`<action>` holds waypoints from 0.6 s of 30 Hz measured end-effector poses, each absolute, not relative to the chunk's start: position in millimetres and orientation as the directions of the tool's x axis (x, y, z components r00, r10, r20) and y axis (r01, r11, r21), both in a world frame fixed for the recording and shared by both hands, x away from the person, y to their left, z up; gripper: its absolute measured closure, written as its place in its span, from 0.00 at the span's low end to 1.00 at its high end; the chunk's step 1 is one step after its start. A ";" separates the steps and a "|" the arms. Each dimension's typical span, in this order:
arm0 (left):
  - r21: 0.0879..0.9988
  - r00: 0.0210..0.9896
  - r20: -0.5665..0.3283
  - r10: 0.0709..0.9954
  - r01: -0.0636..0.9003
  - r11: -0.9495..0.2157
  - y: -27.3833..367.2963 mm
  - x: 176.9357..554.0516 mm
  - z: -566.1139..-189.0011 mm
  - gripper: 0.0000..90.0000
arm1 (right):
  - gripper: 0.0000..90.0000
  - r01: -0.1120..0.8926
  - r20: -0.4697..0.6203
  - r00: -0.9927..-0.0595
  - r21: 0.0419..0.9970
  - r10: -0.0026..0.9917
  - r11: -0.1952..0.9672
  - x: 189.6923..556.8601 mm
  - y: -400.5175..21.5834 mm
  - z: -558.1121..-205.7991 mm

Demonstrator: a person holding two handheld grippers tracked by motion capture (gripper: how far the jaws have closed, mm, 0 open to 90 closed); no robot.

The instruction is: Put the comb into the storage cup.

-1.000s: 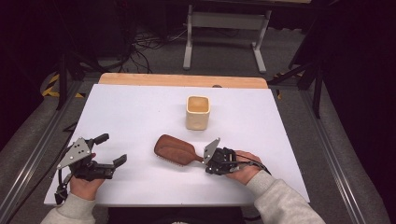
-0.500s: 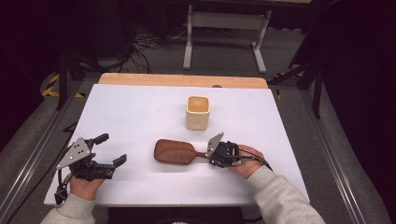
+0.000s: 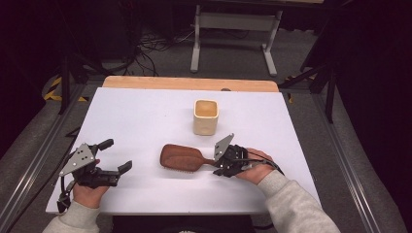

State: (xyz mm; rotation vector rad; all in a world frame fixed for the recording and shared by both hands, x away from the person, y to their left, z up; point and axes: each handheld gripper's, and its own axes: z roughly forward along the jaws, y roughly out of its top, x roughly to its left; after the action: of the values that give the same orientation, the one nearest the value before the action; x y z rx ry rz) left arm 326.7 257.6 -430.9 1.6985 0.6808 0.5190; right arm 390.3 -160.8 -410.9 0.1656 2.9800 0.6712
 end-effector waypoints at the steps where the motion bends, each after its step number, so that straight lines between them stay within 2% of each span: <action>1: 0.974 0.732 -0.011 0.682 0.163 -0.158 257.9 326.8 -430.8 0.01 | 0.61 0.079 -0.060 -0.991 0.438 0.117 0.895 391.3 -159.9 -408.5; 5: 0.974 0.730 -0.016 0.684 0.166 -0.154 258.4 326.7 -430.8 0.01 | 0.16 0.088 -0.068 -0.988 0.464 0.135 0.882 399.4 -153.8 -405.8; 7: 0.974 0.731 -0.013 0.683 0.164 -0.157 258.6 326.8 -430.7 0.01 | 0.05 0.097 -0.074 -0.986 0.463 0.147 0.881 402.8 -150.6 -406.5; 10: 0.974 0.730 -0.016 0.683 0.166 -0.154 258.5 326.7 -430.8 0.01 | 0.00 0.114 -0.063 -0.985 0.463 0.161 0.879 408.8 -146.8 -410.1; 15: 0.974 0.731 -0.016 0.682 0.165 -0.154 258.5 327.3 -431.3 0.01 | 0.00 0.124 -0.070 -0.983 0.427 0.169 0.896 415.5 -139.8 -418.0; 18: 0.974 0.733 -0.015 0.680 0.166 -0.157 258.0 327.3 -431.4 0.01 | 0.04 0.131 -0.057 -0.984 0.411 0.169 0.902 420.1 -134.4 -423.8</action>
State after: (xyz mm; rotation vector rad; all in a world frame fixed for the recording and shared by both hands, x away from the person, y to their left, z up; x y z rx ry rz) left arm 327.3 258.0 -431.4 1.7002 0.6791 0.5179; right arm 420.1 -134.4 -423.8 0.2345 2.9748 0.6326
